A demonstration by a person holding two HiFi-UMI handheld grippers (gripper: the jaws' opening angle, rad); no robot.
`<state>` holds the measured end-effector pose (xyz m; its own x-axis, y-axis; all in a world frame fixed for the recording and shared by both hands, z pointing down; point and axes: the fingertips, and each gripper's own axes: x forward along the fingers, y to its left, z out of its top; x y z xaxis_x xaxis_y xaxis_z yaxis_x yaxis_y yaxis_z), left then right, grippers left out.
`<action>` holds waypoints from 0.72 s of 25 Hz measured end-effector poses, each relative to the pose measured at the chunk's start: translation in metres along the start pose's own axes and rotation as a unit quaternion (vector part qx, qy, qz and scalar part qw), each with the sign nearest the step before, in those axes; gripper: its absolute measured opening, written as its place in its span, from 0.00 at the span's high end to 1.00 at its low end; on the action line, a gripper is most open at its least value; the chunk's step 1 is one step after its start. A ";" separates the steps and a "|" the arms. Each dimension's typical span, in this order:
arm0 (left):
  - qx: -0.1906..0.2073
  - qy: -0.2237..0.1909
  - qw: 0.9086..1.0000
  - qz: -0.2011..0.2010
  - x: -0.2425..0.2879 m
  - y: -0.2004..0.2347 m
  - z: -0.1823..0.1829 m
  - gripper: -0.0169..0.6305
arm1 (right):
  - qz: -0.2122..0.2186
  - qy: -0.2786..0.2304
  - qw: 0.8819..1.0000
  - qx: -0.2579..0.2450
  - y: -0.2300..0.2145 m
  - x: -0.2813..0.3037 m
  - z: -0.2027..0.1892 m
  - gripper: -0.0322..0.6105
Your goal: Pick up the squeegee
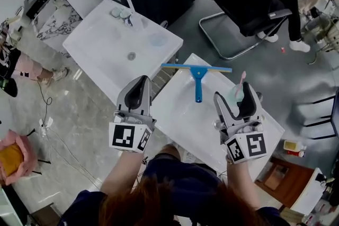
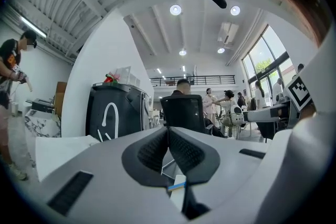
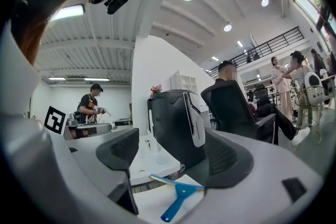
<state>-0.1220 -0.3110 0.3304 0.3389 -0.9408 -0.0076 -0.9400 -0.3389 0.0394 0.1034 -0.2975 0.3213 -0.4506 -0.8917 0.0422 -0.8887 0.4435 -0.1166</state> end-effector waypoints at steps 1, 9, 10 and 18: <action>-0.001 0.003 1.000 -0.003 0.009 0.006 -0.003 0.94 | -0.005 0.006 1.000 0.003 -0.001 0.008 -0.005 0.33; -0.019 0.039 0.998 -0.034 0.053 0.031 -0.043 0.94 | -0.020 0.060 0.998 0.022 -0.007 0.062 -0.056 0.33; -0.022 0.044 0.998 -0.034 0.056 0.033 -0.048 0.94 | -0.020 0.068 0.997 0.024 -0.008 0.066 -0.064 0.33; -0.040 0.080 0.995 -0.031 0.066 0.034 -0.087 0.94 | -0.021 0.145 0.987 0.060 -0.016 0.098 -0.139 0.33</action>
<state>-0.1280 -0.3843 0.4183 0.4051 -0.9026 0.1457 -0.9126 -0.3895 0.1243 0.0618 -0.3798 0.4653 -0.4336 -0.8383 0.3305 -0.8989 0.3766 -0.2239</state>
